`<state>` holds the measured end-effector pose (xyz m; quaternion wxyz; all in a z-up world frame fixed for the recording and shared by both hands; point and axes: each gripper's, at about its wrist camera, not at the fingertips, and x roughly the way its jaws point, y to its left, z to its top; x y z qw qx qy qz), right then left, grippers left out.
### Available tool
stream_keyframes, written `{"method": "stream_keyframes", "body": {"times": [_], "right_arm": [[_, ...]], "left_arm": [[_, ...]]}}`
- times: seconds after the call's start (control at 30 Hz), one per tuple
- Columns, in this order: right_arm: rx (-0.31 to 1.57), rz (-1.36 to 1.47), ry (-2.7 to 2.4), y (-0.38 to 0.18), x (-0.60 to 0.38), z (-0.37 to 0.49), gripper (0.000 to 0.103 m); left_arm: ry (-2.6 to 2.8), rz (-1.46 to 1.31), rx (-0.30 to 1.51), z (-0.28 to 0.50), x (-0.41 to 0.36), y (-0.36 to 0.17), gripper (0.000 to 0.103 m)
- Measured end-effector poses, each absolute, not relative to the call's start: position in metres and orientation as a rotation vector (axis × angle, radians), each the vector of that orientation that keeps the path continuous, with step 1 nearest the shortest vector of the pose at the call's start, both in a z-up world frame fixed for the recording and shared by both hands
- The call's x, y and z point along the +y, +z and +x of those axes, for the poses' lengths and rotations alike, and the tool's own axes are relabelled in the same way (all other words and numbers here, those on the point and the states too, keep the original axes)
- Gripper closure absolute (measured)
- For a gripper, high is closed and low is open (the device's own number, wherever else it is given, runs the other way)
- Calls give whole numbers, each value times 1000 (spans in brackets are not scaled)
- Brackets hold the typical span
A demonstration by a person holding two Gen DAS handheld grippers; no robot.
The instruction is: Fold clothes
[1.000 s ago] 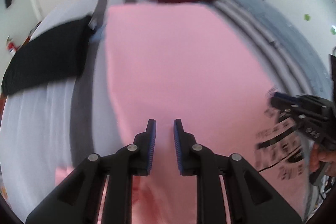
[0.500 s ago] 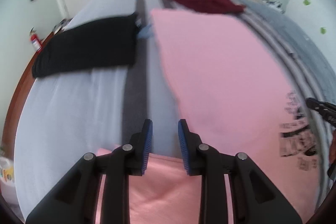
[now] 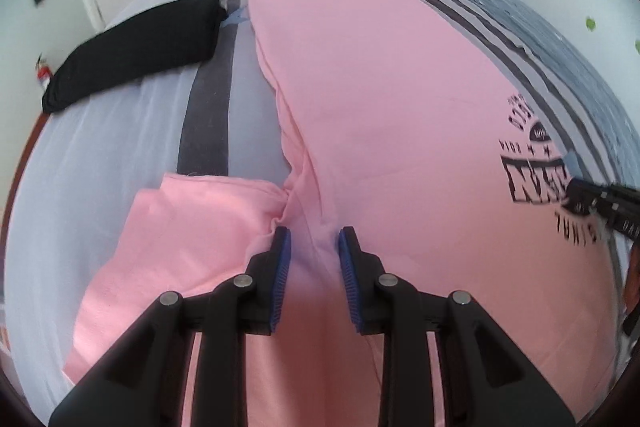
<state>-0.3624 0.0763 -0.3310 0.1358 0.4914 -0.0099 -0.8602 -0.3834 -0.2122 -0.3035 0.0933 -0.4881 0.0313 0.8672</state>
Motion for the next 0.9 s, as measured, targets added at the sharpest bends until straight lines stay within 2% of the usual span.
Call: {"method": "stream_keyframes", "body": {"times": [0.13, 0.43, 0.6, 0.73, 0.9], "right_arm": [[-48, 1430, -2520, -327, 84, -355, 91], [-56, 1385, -2498, -307, 78, -324, 91], [6, 1393, -2434, -319, 67, -304, 91], [13, 1382, -2421, -333, 77, -294, 91], [22, 1374, -2387, -332, 92, -283, 91]], "left_arm": [[2567, -1476, -70, -386, -226, -305, 79], [2576, -1316, 18, -334, -199, -258, 79], [2577, -1421, 16, -306, -201, -281, 79], [2620, -1514, -69, -286, -231, -311, 79], [2684, -1523, -121, -270, -244, -301, 79]]}}
